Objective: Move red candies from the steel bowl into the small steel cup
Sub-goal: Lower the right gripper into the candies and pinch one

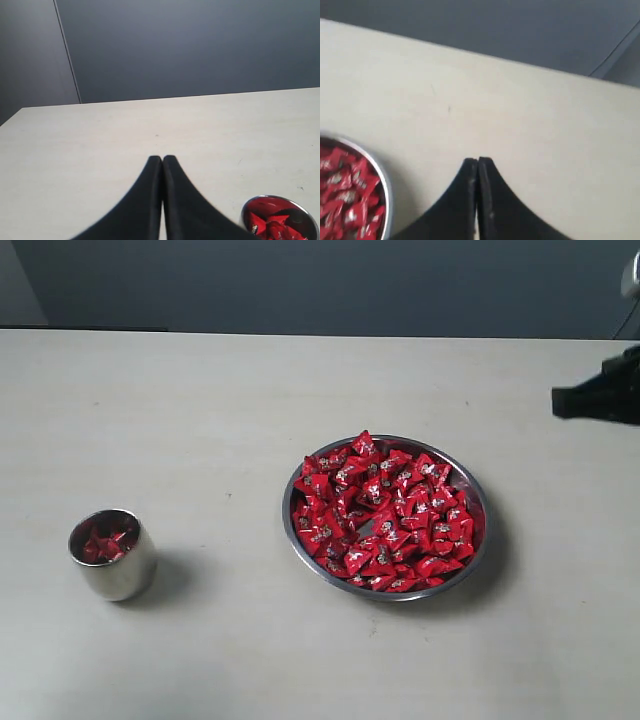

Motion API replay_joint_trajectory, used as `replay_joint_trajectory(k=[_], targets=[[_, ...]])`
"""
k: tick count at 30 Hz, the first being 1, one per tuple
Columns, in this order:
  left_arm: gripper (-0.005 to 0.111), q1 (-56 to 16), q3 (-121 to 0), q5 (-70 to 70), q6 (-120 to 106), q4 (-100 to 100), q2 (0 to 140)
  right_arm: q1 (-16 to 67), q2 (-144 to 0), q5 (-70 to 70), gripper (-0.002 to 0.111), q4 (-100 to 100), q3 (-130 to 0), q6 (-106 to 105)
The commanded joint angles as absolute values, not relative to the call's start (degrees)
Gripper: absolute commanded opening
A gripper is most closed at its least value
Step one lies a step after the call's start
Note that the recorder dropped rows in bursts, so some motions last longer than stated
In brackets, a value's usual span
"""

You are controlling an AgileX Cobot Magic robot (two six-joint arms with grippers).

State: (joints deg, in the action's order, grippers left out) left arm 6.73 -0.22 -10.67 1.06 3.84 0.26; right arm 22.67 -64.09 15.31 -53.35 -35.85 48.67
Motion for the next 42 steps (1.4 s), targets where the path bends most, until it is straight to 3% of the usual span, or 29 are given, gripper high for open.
replay_joint_trajectory(k=[1, 4, 14, 20, 32, 38, 42], targets=[[0.000, 6.8, 0.0, -10.3, 1.1, 3.9, 0.0, 22.4, -63.7, 9.8, -0.001, -33.5, -30.1, 29.8], [0.000, 6.8, 0.0, -10.3, 1.1, 3.9, 0.0, 23.3, -63.7, 3.5, -0.001, -23.4, -27.7, 24.7], [0.000, 6.8, 0.0, -10.3, 1.1, 3.9, 0.0, 34.0, -65.6, -10.4, -0.001, -25.4, -27.2, 24.1], [0.000, 6.8, 0.0, -10.3, 1.1, 3.9, 0.0, 34.0, -69.5, 0.0, -0.001, -27.1, -31.8, 23.5], [0.000, 6.8, 0.0, -10.4, 1.1, 3.9, 0.0, 34.0, -82.7, 2.2, -0.001, -31.0, -38.8, 23.8], [0.000, 6.8, 0.0, -10.4, 1.1, 3.9, 0.0, 34.1, -91.3, 11.4, -0.001, -22.1, -43.1, 22.7], [0.000, 6.8, 0.0, -10.4, 1.1, 3.9, 0.0, 34.8, -93.8, 15.3, -0.001, -8.2, -45.9, 7.2]])
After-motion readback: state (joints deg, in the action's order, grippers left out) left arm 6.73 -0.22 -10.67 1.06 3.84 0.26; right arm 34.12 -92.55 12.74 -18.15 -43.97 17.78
